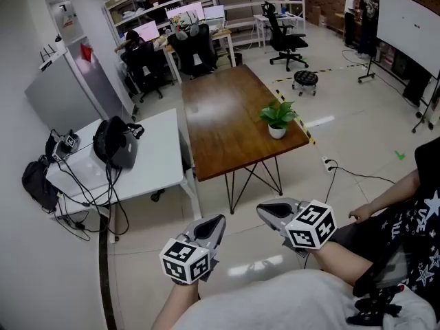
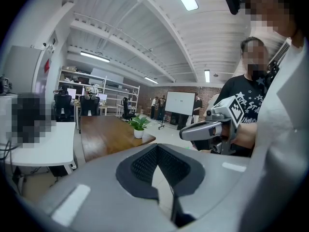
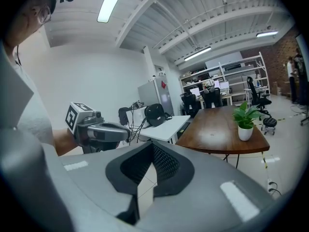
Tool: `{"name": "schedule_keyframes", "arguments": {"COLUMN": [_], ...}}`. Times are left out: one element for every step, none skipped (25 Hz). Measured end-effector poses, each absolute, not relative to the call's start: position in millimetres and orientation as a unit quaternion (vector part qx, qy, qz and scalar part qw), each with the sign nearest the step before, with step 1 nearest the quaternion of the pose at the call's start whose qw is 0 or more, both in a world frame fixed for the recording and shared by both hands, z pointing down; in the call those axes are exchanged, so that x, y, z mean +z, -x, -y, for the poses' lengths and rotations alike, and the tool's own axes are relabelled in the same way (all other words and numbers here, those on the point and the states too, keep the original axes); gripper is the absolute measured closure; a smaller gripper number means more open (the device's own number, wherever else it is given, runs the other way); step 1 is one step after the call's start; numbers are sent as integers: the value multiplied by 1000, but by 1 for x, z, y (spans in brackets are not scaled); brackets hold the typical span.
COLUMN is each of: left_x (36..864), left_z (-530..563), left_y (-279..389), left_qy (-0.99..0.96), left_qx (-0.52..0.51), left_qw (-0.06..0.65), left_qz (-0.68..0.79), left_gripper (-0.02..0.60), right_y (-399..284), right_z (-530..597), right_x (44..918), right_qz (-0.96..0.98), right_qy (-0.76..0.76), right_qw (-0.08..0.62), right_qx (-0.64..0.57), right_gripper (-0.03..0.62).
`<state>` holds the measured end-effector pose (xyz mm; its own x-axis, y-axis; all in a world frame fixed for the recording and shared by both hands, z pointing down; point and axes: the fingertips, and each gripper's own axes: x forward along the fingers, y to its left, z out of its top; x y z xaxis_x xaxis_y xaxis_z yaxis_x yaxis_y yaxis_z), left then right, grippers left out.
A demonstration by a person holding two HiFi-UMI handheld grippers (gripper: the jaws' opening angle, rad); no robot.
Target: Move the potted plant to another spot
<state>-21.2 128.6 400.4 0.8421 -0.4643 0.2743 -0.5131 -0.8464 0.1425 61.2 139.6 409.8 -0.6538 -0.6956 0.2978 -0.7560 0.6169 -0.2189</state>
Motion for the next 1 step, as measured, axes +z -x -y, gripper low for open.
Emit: {"name": "schedule_keyframes", "arguments": {"left_x": [401], "left_z": [-127], "left_y": [24], "left_qy": [-952], "left_qx": [113], "left_qw": [107], "left_qz": [263], "left_gripper": [588], "right_y": [-58], "right_z": [-137], "right_x": [410], "right_qz": [897], "right_qy": [-399], "right_qw": [95], "right_qx": [162], "right_gripper": [589]}}
